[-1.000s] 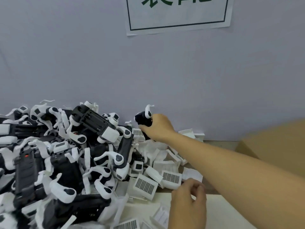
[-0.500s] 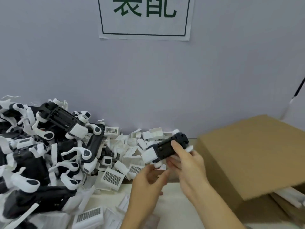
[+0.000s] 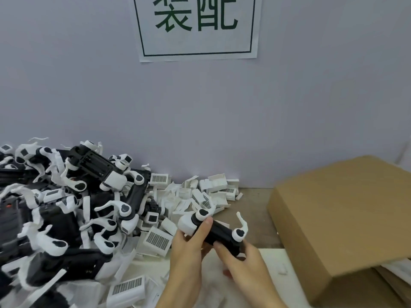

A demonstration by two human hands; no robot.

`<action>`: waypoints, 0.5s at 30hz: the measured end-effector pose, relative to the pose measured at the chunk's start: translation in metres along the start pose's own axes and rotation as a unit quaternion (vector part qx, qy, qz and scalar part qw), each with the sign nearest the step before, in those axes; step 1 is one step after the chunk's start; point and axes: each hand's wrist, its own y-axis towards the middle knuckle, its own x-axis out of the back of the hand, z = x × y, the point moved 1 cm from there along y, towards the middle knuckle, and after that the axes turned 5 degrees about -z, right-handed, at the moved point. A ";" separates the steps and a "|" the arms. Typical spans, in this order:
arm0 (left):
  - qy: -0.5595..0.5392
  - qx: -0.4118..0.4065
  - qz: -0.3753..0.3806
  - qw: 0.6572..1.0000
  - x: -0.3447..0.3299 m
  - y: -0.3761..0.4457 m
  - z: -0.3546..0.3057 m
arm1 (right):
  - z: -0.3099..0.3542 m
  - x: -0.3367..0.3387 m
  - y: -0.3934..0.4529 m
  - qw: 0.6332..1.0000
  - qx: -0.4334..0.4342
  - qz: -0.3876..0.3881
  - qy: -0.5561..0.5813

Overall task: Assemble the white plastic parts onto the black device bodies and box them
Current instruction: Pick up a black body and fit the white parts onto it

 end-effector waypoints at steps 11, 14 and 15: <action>0.103 -0.114 -0.060 0.986 -0.035 0.004 -0.001 | -0.002 0.000 0.007 0.980 0.159 -0.002 -0.118; 0.109 -0.121 -0.038 0.986 -0.026 0.000 -0.006 | -0.004 0.002 0.010 0.986 0.151 0.018 -0.072; 0.106 -0.117 -0.035 0.987 -0.022 0.001 -0.008 | -0.004 0.003 0.011 0.988 0.140 0.030 -0.052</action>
